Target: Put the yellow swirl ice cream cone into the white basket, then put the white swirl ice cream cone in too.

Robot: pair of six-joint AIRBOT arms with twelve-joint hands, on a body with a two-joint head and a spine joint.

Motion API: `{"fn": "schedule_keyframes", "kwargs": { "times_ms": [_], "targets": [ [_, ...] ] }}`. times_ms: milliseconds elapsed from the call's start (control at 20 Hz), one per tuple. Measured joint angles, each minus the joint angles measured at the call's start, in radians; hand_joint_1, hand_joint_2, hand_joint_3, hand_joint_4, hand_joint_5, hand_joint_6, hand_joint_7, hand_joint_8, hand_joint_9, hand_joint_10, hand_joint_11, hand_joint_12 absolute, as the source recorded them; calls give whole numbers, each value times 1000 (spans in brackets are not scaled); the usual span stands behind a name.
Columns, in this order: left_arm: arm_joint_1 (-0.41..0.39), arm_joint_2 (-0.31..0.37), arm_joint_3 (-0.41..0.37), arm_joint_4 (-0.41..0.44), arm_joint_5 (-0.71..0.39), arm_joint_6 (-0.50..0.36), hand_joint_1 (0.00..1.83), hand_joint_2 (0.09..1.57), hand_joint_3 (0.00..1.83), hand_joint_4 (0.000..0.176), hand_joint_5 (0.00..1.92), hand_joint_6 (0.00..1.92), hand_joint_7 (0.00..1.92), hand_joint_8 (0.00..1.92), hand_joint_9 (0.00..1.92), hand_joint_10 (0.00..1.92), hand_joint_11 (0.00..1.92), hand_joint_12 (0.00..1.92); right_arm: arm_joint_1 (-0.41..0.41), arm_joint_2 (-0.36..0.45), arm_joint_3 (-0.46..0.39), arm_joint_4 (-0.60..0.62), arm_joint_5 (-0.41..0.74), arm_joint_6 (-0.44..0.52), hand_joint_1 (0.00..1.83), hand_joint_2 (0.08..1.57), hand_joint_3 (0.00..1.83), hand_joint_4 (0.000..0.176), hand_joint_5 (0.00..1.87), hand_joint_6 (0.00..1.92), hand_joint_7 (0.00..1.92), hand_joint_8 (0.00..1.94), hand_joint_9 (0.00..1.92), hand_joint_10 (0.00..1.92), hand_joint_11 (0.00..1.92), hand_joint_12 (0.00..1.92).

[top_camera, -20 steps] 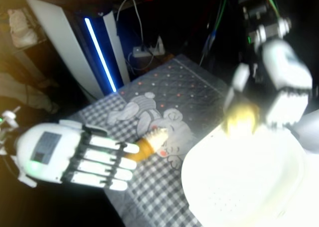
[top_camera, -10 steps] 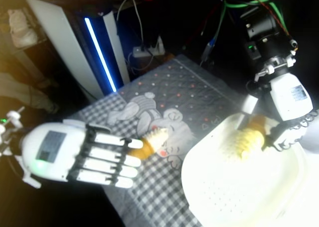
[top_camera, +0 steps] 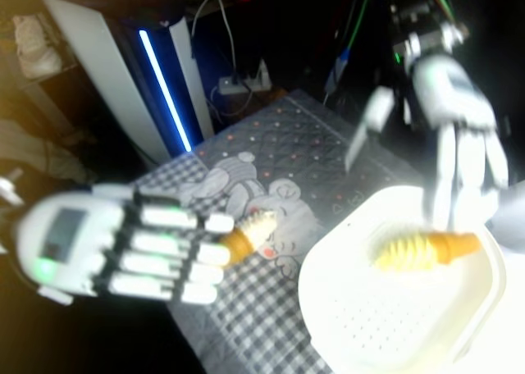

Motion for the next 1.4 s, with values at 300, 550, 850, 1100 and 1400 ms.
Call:
{"fn": "schedule_keyframes", "kwargs": {
  "times_ms": [300,550,850,1100,1400],
  "targets": [
    [306,232,-278,-146,-377,35,565,863,0,68,317,1,215,1,217,6,0,727,29,0,50,-6,19,55,637,1027,0,176,352,1,331,1,263,4,188,16],
    [391,255,-324,-176,-498,33,734,765,0,84,350,2,260,2,285,10,0,971,48,-2,63,-61,-47,72,673,1029,0,176,350,0,327,0,241,1,158,5],
    [459,257,-324,-253,-502,28,828,741,0,35,366,2,301,4,330,9,0,1077,49,-80,80,-148,-177,76,723,936,0,120,301,2,232,5,177,8,187,14],
    [471,229,-320,-281,-506,18,894,739,0,0,387,1,309,0,333,4,0,1191,62,-139,139,-175,-255,115,781,876,0,143,251,0,217,2,173,4,178,9],
    [602,258,-338,-333,-583,-24,928,740,1,19,336,4,336,5,328,5,0,1223,255,-206,174,-377,-378,151,822,905,3,145,230,0,226,5,189,7,163,12]
  ]
}}
